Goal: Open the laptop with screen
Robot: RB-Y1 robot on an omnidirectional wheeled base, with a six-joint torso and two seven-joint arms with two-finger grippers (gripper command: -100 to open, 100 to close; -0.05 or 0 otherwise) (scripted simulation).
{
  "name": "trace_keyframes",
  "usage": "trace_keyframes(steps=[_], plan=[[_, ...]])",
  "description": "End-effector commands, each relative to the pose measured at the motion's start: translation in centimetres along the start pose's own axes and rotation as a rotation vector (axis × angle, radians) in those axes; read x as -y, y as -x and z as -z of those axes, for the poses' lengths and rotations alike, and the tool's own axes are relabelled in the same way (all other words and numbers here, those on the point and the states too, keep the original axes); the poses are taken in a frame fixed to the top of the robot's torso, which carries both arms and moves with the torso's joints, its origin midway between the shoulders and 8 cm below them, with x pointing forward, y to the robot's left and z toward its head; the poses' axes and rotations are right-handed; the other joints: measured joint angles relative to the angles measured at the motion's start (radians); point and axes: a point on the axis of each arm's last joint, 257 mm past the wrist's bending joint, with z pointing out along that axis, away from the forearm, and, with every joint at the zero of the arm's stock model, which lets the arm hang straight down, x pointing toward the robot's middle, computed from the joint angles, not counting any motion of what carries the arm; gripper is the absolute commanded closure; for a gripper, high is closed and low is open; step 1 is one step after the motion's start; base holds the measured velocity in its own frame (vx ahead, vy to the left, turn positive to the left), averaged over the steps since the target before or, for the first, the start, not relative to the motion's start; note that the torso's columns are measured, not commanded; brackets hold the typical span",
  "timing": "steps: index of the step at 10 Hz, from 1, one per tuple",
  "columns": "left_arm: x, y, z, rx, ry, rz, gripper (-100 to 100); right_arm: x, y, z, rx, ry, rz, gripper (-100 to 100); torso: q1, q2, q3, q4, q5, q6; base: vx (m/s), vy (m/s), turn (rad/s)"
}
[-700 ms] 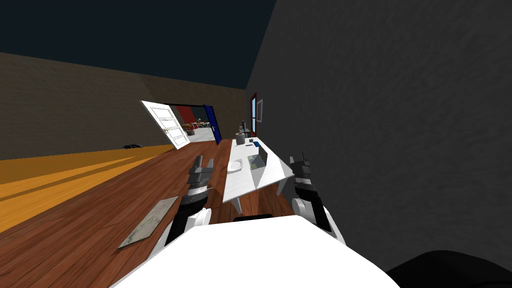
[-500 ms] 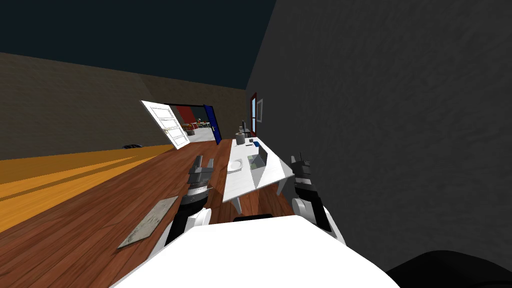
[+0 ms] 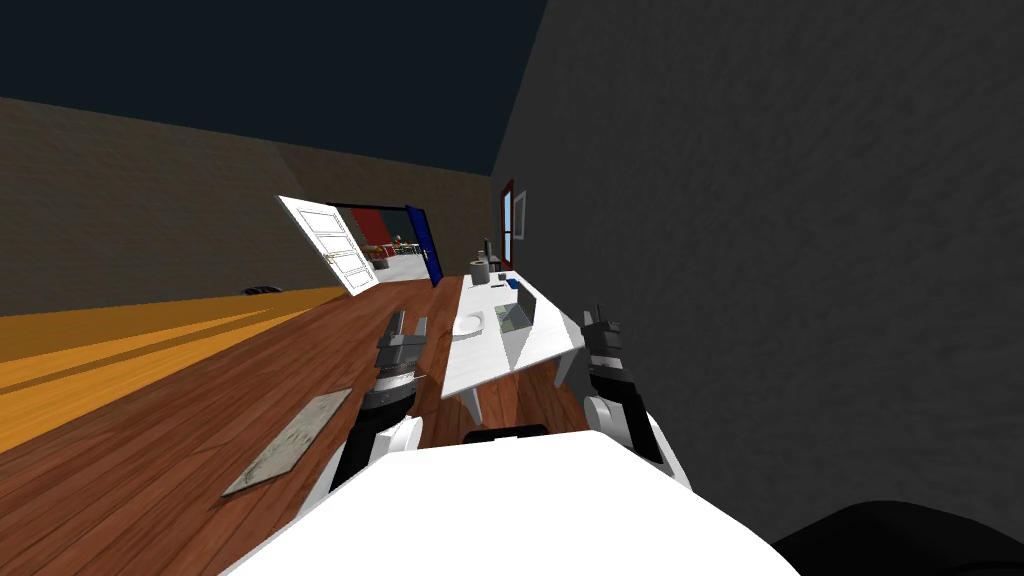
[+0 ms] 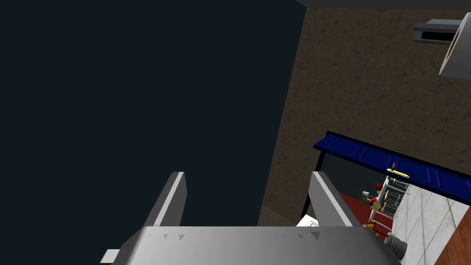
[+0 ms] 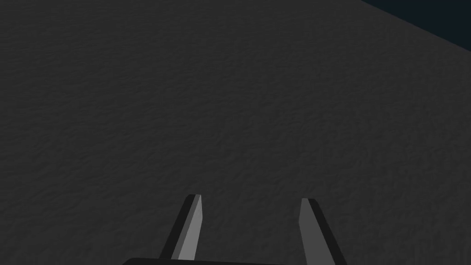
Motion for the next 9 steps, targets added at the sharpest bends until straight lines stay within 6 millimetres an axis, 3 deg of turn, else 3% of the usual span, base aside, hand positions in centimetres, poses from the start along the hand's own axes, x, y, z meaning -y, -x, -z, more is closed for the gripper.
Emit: trace_keyframes(steps=[1, 2, 3, 5, 9], plan=[[0.0, 0.0, 0.0, 0.000, 0.000, 0.000, 0, 0.0, 0.0, 0.0, 0.000, 0.000, 0.000, 0, 0.000, 0.074, -0.148, 0.074, 0.000, 0.000, 0.000, 0.000, 0.000], [0.0, 0.0, 0.0, 0.000, 0.000, 0.000, 0, 0.0, 0.0, 0.0, 0.000, 0.000, 0.000, 0, 0.000, 0.148, -0.295, 0.148, 0.000, 0.000, 0.000, 0.000, 0.000], [0.0, 0.0, 0.0, 0.000, 0.000, 0.000, 0, 0.5, -0.3, 0.0, -0.033, -0.014, 0.036, -100, 0.000, 0.221, -0.443, 0.221, 0.000, 0.000, -0.020, -0.001, 0.078], [0.0, 0.0, 0.0, 0.000, 0.001, 0.000, 0, 1.5, -0.6, -0.1, -0.080, -0.041, 0.104, -100, 0.000, 0.266, -0.530, 0.265, 0.000, 0.000, -0.045, 0.002, 0.138], [0.0, 0.0, 0.0, 0.000, 0.001, 0.000, 0, 4.9, -0.5, 0.1, -0.160, -0.117, 0.290, -100, 0.000, 0.269, -0.536, 0.268, 0.000, 0.000, -0.060, 0.002, 0.194]])
